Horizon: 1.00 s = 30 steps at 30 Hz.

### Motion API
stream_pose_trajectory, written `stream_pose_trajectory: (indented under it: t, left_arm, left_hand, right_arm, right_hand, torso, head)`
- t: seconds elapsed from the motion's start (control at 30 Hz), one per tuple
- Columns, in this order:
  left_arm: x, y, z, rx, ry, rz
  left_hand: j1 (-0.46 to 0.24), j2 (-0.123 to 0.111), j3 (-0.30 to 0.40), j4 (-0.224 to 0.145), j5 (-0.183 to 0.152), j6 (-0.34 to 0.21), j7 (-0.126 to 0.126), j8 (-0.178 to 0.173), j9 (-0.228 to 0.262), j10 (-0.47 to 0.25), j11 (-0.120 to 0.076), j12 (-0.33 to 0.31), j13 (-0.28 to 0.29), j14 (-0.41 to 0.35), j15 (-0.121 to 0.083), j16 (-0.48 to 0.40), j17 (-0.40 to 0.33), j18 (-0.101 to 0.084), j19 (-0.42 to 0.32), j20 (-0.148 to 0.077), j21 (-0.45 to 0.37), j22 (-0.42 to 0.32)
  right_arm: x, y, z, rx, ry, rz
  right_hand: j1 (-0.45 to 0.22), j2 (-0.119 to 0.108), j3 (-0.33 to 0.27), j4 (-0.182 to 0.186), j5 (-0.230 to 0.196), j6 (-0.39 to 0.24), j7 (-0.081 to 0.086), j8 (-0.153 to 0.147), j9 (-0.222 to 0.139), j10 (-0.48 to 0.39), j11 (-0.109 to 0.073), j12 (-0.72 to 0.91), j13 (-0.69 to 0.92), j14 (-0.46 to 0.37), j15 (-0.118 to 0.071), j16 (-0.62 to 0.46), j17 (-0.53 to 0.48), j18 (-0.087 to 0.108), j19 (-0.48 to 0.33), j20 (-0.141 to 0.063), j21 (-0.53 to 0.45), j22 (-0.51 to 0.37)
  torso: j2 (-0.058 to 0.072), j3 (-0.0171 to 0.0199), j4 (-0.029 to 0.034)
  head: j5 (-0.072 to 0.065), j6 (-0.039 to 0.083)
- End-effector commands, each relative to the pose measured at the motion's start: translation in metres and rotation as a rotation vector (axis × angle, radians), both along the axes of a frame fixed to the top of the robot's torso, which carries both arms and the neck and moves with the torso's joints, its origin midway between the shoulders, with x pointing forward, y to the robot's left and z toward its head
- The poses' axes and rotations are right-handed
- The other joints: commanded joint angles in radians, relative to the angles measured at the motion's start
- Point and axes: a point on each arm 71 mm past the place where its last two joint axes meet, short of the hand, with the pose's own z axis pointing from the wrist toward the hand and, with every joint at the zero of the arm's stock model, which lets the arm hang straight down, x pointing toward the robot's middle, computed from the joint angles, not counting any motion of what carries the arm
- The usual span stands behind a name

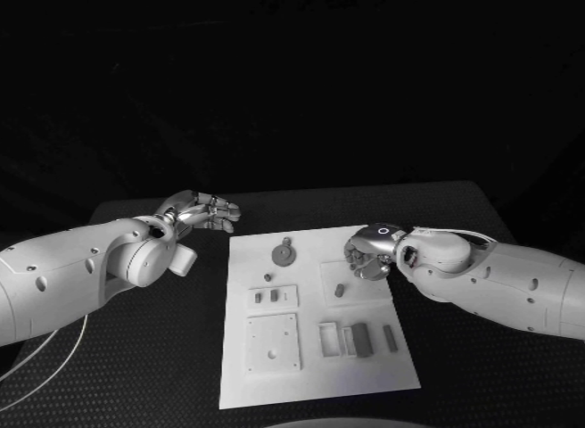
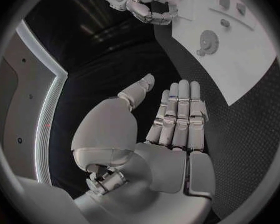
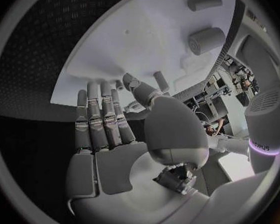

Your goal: Assemble the parts on the task board

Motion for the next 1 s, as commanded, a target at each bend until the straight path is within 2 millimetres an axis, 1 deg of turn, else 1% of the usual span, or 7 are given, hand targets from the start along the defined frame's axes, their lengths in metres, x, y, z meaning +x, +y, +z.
stream_pose_trajectory:
  t: [0.03, 0.27, 0.37, 0.43, 0.5, 0.67, 1.0]
  left_arm:
    - [0.0, -0.004, 0.002, -0.022, -0.005, -0.016]
    - [0.001, -0.005, 0.001, -0.022, -0.001, -0.018]
    - [0.001, -0.004, 0.001, -0.021, 0.003, -0.018]
    - [0.001, -0.004, 0.001, -0.02, 0.003, -0.016]
    - [0.001, -0.004, 0.001, -0.019, 0.004, -0.016]
    - [0.001, -0.003, 0.001, -0.019, 0.005, -0.016]
    - [0.001, -0.001, 0.001, -0.011, 0.007, -0.012]
  left_hand:
    - [-0.011, -0.001, -0.006, 0.001, -0.001, -0.008, 0.002, 0.005, -0.002, -0.009, 0.0, -0.002, -0.002, 0.001, 0.003, -0.007, 0.0, -0.006, -0.001, 0.002, 0.004, -0.002]
    - [-0.012, 0.0, -0.008, 0.0, -0.001, -0.012, 0.004, 0.004, -0.003, -0.013, 0.001, -0.002, -0.002, 0.002, 0.003, -0.008, 0.001, -0.005, 0.0, 0.002, 0.004, -0.004]
    - [-0.013, 0.0, -0.009, 0.0, -0.001, -0.014, 0.004, 0.004, -0.003, -0.014, 0.002, -0.003, -0.003, 0.002, 0.003, -0.008, 0.001, -0.005, 0.0, 0.002, 0.004, -0.004]
    - [-0.014, 0.0, -0.009, 0.0, -0.001, -0.015, 0.004, 0.004, -0.003, -0.015, 0.002, -0.003, -0.003, 0.002, 0.003, -0.009, 0.001, -0.005, 0.0, 0.002, 0.004, -0.005]
    - [-0.014, -0.001, -0.01, -0.001, -0.001, -0.016, 0.005, 0.004, -0.004, -0.017, 0.003, -0.003, -0.003, 0.002, 0.003, -0.009, 0.002, -0.004, 0.001, 0.002, 0.004, -0.005]
    - [-0.014, -0.001, -0.01, -0.001, -0.001, -0.017, 0.005, 0.004, -0.004, -0.018, 0.003, -0.003, -0.004, 0.003, 0.003, -0.009, 0.002, -0.004, 0.001, 0.002, 0.004, -0.006]
    - [-0.014, -0.003, -0.012, -0.004, -0.001, -0.024, 0.008, 0.003, -0.005, -0.026, 0.006, -0.004, -0.006, 0.002, 0.004, -0.012, 0.004, -0.004, 0.001, 0.003, 0.004, -0.009]
  right_arm:
    - [-0.003, 0.003, -0.007, -0.017, 0.007, 0.016]
    - [-0.004, 0.006, -0.01, -0.024, 0.017, 0.024]
    - [-0.004, 0.007, -0.011, -0.041, 0.018, 0.029]
    - [-0.005, 0.007, -0.012, -0.056, 0.021, 0.034]
    - [-0.006, 0.006, -0.013, -0.063, 0.026, 0.036]
    - [-0.008, 0.007, -0.018, -0.077, 0.025, 0.042]
    - [-0.012, 0.01, -0.025, -0.084, -0.009, 0.043]
  right_hand:
    - [0.002, 0.02, 0.009, -0.002, 0.0, 0.006, -0.004, -0.001, -0.002, 0.007, -0.002, -0.008, -0.008, 0.011, 0.0, -0.008, 0.003, 0.017, 0.004, 0.0, -0.007, 0.0]
    - [0.011, 0.045, 0.01, -0.005, 0.0, 0.02, -0.006, 0.006, -0.001, 0.023, -0.005, -0.011, -0.01, 0.015, -0.002, -0.011, 0.01, 0.019, 0.009, 0.0, -0.013, 0.003]
    - [0.018, 0.058, 0.009, -0.005, 0.0, 0.04, -0.012, 0.015, 0.001, 0.044, -0.013, -0.007, -0.008, 0.029, -0.008, -0.007, 0.018, 0.024, 0.023, -0.001, -0.01, 0.007]
    - [0.022, 0.067, 0.006, -0.005, 0.0, 0.072, -0.024, 0.031, 0.007, 0.082, -0.03, 0.008, 0.001, 0.066, -0.023, 0.012, 0.034, 0.035, 0.057, -0.005, 0.003, 0.013]
    - [0.027, 0.071, 0.006, -0.006, 0.0, 0.09, -0.032, 0.039, 0.01, 0.103, -0.039, 0.013, 0.005, 0.082, -0.033, 0.02, 0.047, 0.042, 0.077, -0.007, 0.006, 0.015]
    - [0.033, 0.073, 0.005, -0.007, 0.0, 0.105, -0.037, 0.044, 0.012, 0.117, -0.046, 0.013, 0.009, 0.092, -0.039, 0.023, 0.059, 0.048, 0.092, -0.007, 0.004, 0.014]
    - [0.04, 0.071, 0.005, -0.007, 0.0, 0.113, -0.04, 0.045, 0.012, 0.125, -0.049, 0.01, 0.012, 0.096, -0.042, 0.021, 0.07, 0.051, 0.1, -0.006, 0.0, 0.014]
  torso:
    - [0.0, 0.0017, -0.0012]
    - [0.0, 0.003, -0.0019]
    - [0.0, 0.0035, -0.0023]
    - [0.0, 0.0036, -0.0027]
    - [-0.001, 0.0034, -0.0033]
    - [-0.001, 0.0031, -0.0038]
    - [-0.001, 0.0029, -0.0028]
  head:
    - [0.006, -0.005]
    - [0.009, -0.012]
    - [0.01, -0.016]
    - [0.01, -0.018]
    - [0.011, -0.021]
    - [0.009, -0.023]
    - [0.008, -0.031]
